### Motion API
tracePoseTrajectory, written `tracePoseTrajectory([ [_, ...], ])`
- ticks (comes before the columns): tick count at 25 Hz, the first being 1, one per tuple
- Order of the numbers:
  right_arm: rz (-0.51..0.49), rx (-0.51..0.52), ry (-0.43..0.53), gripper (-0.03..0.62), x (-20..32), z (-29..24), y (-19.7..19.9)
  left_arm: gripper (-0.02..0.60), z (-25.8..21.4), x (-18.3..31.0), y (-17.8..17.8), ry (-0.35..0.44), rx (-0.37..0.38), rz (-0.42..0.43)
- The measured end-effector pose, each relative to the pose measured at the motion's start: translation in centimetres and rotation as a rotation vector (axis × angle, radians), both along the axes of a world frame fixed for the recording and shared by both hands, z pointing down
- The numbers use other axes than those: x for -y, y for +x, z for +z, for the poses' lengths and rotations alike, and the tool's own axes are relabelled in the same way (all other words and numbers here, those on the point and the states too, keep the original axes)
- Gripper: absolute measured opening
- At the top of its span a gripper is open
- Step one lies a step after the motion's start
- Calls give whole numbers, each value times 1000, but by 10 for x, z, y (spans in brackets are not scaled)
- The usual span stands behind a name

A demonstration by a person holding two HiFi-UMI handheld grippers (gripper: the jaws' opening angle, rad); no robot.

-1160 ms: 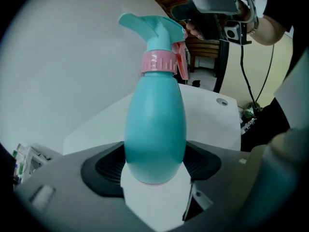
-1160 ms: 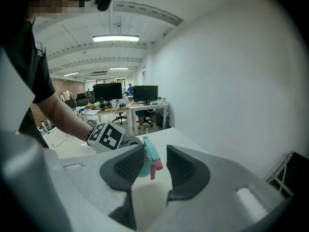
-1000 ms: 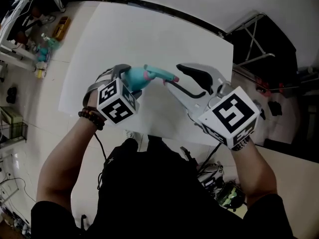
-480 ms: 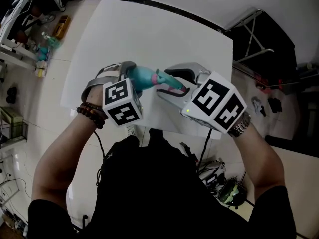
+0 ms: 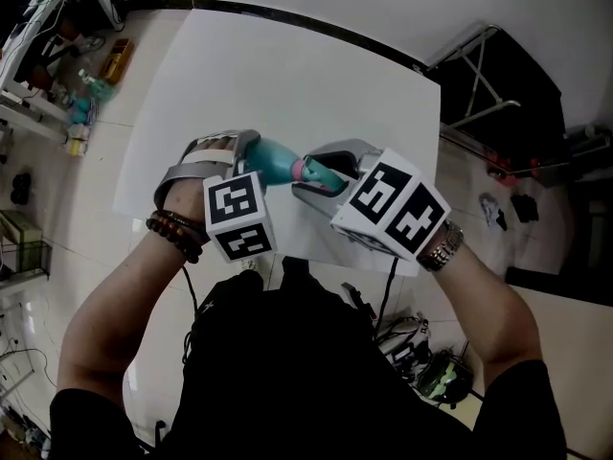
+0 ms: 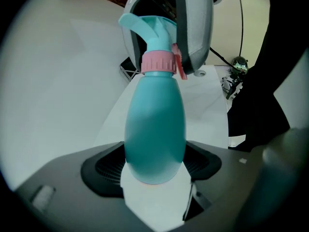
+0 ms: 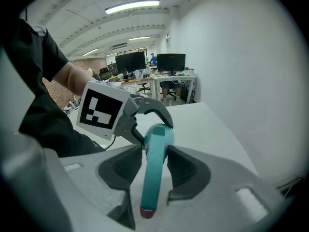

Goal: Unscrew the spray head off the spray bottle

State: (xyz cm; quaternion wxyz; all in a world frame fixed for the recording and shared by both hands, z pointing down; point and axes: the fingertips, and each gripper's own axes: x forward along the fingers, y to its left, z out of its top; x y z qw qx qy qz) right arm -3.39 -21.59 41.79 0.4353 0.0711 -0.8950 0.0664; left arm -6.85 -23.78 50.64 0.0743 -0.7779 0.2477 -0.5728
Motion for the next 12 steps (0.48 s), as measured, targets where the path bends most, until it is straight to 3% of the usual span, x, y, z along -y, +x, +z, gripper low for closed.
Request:
tracePoseTrajectory([
  [2,5,-6,7,126,1,1,2,394,0,0,1,-1,14,6],
  [6,-51,-28,63,124,-3,2,4,393,1,-6,3,-45,20,24],
  [12,-356,-154,377,123,-14,9,13,393,5,-19,10,-140,27,79],
])
